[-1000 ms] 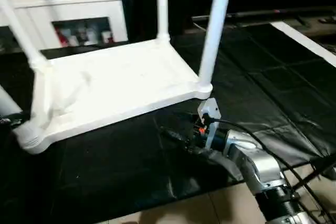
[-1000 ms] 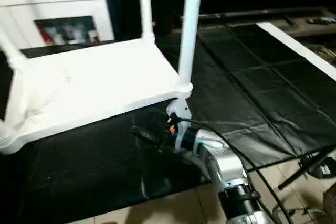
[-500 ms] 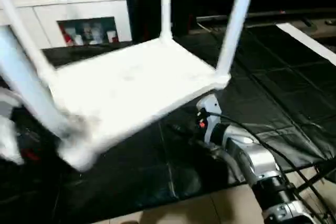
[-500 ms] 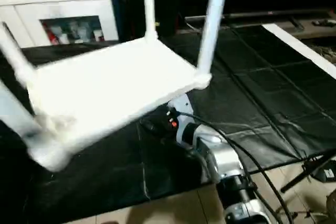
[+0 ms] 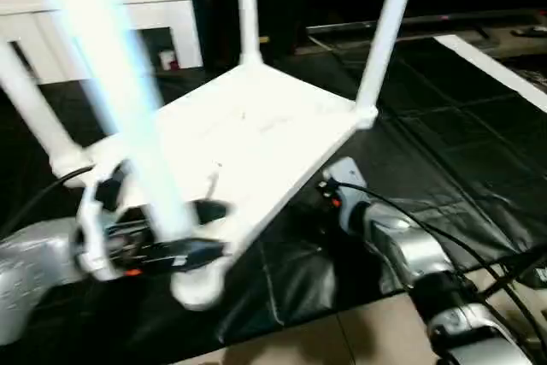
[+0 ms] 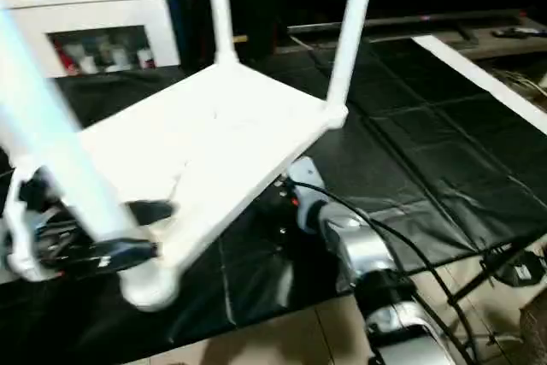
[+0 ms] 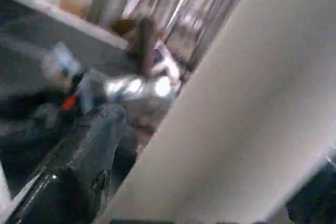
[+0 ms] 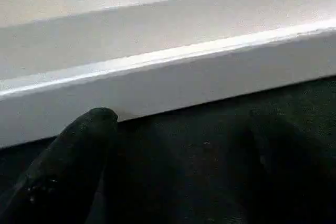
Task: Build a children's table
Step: Rotate table base
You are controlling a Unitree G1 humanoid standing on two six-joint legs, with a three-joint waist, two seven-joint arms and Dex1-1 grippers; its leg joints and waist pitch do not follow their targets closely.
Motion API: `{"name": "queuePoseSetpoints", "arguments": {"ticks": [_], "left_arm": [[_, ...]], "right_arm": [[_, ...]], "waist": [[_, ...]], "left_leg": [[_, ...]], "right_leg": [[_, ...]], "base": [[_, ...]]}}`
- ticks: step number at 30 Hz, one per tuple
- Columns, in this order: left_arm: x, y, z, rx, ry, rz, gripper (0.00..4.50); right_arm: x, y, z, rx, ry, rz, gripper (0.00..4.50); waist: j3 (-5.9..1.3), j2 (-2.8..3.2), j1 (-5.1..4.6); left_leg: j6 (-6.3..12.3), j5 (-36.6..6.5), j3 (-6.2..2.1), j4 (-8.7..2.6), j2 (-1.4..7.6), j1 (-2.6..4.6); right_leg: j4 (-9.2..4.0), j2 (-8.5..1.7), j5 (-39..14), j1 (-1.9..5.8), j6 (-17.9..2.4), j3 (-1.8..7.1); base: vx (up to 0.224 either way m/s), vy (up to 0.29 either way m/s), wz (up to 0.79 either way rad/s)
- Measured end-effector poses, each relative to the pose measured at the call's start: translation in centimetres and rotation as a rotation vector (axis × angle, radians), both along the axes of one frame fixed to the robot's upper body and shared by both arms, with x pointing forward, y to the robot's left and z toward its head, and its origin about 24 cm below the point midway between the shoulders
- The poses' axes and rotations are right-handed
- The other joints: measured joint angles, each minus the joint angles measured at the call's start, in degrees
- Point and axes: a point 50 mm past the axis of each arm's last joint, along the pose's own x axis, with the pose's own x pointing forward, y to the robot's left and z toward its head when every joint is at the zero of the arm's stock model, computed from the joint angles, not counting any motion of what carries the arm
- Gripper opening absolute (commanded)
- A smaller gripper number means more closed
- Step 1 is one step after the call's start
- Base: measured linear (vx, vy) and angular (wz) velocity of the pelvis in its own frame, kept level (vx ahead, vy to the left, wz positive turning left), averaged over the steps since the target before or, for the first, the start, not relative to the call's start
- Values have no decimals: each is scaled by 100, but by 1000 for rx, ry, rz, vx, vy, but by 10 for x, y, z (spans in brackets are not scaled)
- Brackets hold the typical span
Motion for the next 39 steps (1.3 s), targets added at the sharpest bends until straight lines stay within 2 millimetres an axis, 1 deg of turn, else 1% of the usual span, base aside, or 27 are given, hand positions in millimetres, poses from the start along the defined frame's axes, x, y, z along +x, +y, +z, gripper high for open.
{"name": "queuePoseSetpoints", "arguments": {"ticks": [3,6,8,10,17,20,21,22,25,27,30,31,32,34,39], "left_arm": [[5,-16,1,-38,-5,-9,450],[9,-30,2,-60,-4,-13,450],[11,-40,2,-77,-1,-22,450],[11,-47,1,-93,3,-34,450],[15,-71,2,-114,-10,-37,450],[23,-79,2,-97,-36,5,450],[30,-81,1,-70,-56,57,450],[42,-81,-1,-36,-78,127,450],[57,-79,-2,25,-118,232,450],[62,-73,-7,53,-111,279,450],[70,-59,-7,80,-127,341,450],[73,-52,-5,84,-140,369,450],[74,-48,-3,82,-147,390,450],[78,-41,-2,87,-161,425,450],[80,-39,-1,81,-173,439,450]], "right_arm": [[3,8,2,17,-11,11,450],[5,15,2,34,-18,19,450],[6,18,2,38,-20,26,450],[7,22,3,41,-26,33,450],[8,33,3,52,-37,56,450],[8,37,4,54,-48,66,450],[9,37,3,51,-53,65,450],[9,41,4,47,-57,60,450],[11,41,4,42,-68,29,450],[12,37,0,29,-62,-4,450],[13,13,-5,-7,-59,-96,450],[13,4,-7,-18,-60,-126,450],[13,-1,-8,-24,-58,-142,450],[12,-6,-9,-22,-61,-158,450],[9,-22,-10,-19,-83,-184,450]], "waist": [[19,-42,-70],[27,-88,-169],[25,-108,-214],[25,-112,-246],[26,-120,-275],[26,-121,-265],[26,-121,-254],[27,-120,-256],[27,-120,-274],[28,-117,-251],[29,-118,-179],[29,-118,-162],[29,-118,-158],[28,-119,-155],[29,-118,-139]], "left_leg": [[-10,6,-3,1,3,4],[-22,13,-5,0,7,5],[-23,14,-6,0,8,4],[-22,14,-6,0,8,3],[-20,13,-4,0,8,-3],[-20,13,-4,0,8,-2],[-20,14,-4,0,8,-2],[-21,14,-4,0,7,-2],[-22,14,-5,-2,7,6],[-22,15,-9,-4,8,1],[-23,16,-8,-3,7,-3],[-22,16,-6,-2,7,-2],[-22,16,-5,-2,7,-4],[-22,16,-3,-2,7,-5],[-21,16,-2,-2,7,-6]], "right_leg": [[4,5,5,-3,3,2],[8,13,7,-6,1,-1],[7,15,9,-8,-1,0],[3,16,9,-8,-1,0],[-4,15,18,-10,-22,0],[-1,15,15,-9,-17,0],[-2,15,5,-9,0,0],[-2,15,8,-10,0,0],[4,15,10,-9,1,0],[6,15,10,-11,1,-3],[4,14,10,-14,1,-3],[3,13,10,-14,0,-3],[3,12,11,-14,-1,-3],[3,12,21,-14,-19,-2],[0,11,18,-14,-19,-2]], "base": [[0,0,0],[0,0,0],[0,0,0],[0,0,0],[0,0,0],[0,0,0],[0,0,0],[0,0,0],[0,0,0],[0,0,0],[0,0,0],[0,0,0],[0,0,0],[0,0,0],[0,0,0]]}}
